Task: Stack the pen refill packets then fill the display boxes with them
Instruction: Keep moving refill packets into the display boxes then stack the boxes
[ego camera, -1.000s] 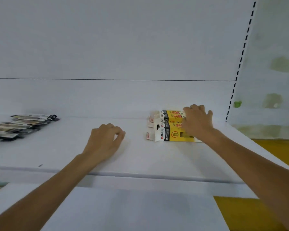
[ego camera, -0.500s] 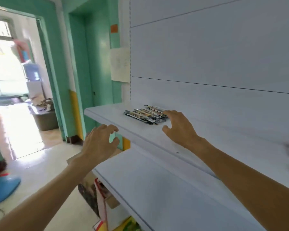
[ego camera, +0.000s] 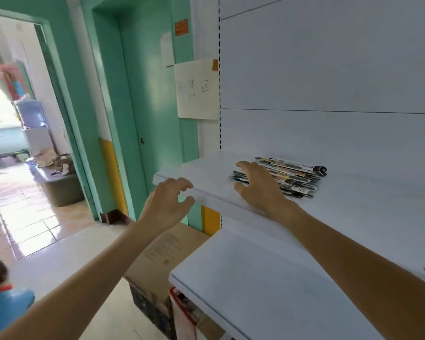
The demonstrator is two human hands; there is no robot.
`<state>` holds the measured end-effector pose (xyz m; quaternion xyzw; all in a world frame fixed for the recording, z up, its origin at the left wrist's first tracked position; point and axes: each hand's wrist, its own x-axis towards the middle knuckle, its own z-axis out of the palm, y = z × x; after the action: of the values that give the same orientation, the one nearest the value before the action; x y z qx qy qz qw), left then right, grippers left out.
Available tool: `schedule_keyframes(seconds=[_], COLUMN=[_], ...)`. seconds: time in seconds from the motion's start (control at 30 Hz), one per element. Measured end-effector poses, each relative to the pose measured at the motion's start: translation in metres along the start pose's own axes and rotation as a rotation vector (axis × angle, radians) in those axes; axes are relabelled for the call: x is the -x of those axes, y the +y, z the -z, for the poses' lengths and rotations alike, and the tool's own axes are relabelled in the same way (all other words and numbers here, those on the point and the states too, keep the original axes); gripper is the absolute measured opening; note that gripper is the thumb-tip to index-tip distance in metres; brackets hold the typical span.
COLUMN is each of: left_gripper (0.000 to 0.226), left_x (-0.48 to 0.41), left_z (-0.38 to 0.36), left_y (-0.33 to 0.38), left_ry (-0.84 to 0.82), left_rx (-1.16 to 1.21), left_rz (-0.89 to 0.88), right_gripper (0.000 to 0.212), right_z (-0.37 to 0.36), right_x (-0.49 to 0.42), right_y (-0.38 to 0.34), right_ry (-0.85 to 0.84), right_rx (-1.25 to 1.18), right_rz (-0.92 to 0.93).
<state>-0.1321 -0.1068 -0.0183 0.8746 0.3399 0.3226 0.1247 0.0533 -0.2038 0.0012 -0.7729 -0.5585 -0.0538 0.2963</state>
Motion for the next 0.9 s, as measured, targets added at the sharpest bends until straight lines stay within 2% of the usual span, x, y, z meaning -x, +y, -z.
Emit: schedule_keyframes(seconds=[0.1,0.33,0.43,0.53,0.67,0.73,0.83,0.9], left_gripper=[0.031,0.031,0.031,0.028,0.024,0.022,0.026,0.031], left_x=[-0.03,-0.104,-0.121,-0.143,-0.168,-0.178,-0.185,-0.192], left_z=[-0.008,-0.07,-0.101,-0.115,-0.126,-0.129,-0.131,-0.13], left_y=[-0.01,0.017,0.028,0.023,0.01,0.009,0.01,0.015], left_ry=[-0.126,-0.212,-0.285,-0.266,-0.272,-0.297,-0.327,-0.343], left_rx=[0.036,0.175,0.207,0.228,0.172,0.146,0.105,0.133], left_rz=[-0.108,-0.245,-0.289,-0.324,-0.352,-0.396,-0.518,-0.621], right_gripper=[0.052,0.05,0.044,0.034,0.023,0.023,0.034,0.034], right_z=[0.0,0.028,0.04,0.037,0.03,0.034,0.041,0.045], right_x=[-0.02,-0.052,-0.061,-0.066,-0.062,-0.06,-0.057,-0.056], right_y=[0.006,0.063,0.099,0.124,0.14,0.142,0.143,0.137], right_ry=[0.0,0.061,0.129,0.109,-0.076,-0.077,0.006,-0.027], right_rx=[0.041,0.148,0.132,0.123,0.134,0.111,0.092,0.039], right_rz=[-0.087,-0.229,-0.36,-0.449,-0.4,-0.379,-0.395,-0.405])
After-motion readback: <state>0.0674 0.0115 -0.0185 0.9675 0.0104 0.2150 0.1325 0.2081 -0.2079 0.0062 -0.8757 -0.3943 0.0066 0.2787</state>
